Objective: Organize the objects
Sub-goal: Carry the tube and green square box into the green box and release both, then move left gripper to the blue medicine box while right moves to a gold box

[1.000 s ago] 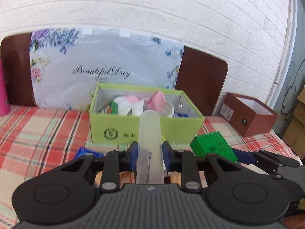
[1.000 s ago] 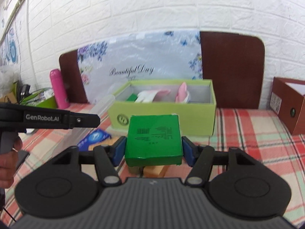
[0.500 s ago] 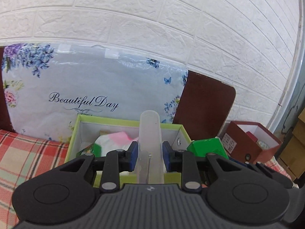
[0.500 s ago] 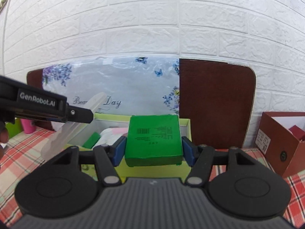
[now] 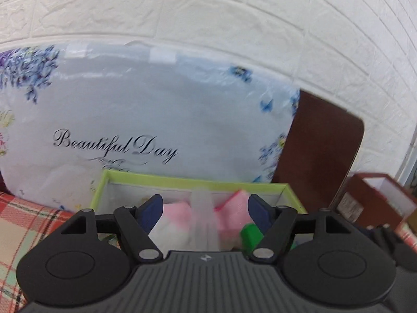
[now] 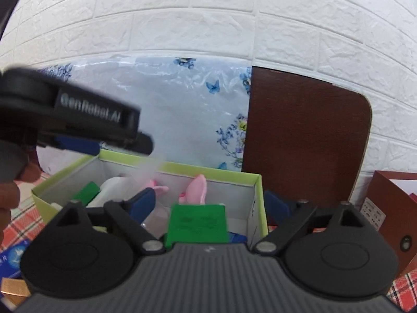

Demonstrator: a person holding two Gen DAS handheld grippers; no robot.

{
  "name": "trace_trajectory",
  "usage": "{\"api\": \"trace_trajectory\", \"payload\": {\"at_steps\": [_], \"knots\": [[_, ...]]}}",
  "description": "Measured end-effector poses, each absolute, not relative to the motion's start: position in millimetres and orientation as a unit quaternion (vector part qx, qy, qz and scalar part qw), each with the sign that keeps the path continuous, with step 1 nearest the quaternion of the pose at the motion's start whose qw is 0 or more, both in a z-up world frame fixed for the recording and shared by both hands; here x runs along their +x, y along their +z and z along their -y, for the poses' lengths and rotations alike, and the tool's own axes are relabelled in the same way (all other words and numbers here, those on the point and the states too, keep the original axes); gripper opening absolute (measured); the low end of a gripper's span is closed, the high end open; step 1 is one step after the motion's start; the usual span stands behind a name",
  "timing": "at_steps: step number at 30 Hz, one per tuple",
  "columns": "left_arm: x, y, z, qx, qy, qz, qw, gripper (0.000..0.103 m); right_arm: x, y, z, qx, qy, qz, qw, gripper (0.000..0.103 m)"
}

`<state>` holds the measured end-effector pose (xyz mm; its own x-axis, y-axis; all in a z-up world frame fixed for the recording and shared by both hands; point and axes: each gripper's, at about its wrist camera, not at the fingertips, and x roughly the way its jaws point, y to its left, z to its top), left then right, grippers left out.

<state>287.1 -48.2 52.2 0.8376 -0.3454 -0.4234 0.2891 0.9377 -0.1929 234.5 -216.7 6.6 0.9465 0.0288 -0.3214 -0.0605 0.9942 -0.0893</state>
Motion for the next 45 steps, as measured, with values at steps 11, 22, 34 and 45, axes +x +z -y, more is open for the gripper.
{"api": "trace_trajectory", "payload": {"at_steps": [11, 22, 34, 45], "knots": [[249, 60, 22, -0.084, -0.14, -0.247, 0.955, 0.076, 199, 16, 229, -0.003, 0.008, -0.165, 0.986, 0.103], [167, 74, 13, -0.062, -0.125, -0.286, 0.948, 0.076, 109, 56, 230, 0.006, 0.049, -0.168, 0.985, 0.103], [92, 61, 14, -0.034, -0.137, -0.296, 0.945, 0.076, 28, 48, 225, -0.007, 0.061, -0.209, 0.976, 0.103], [65, 15, -4, -0.026, -0.123, -0.32, 0.939, 0.076, 15, 2, 231, 0.035, 0.046, -0.274, 0.96, 0.103]]}}
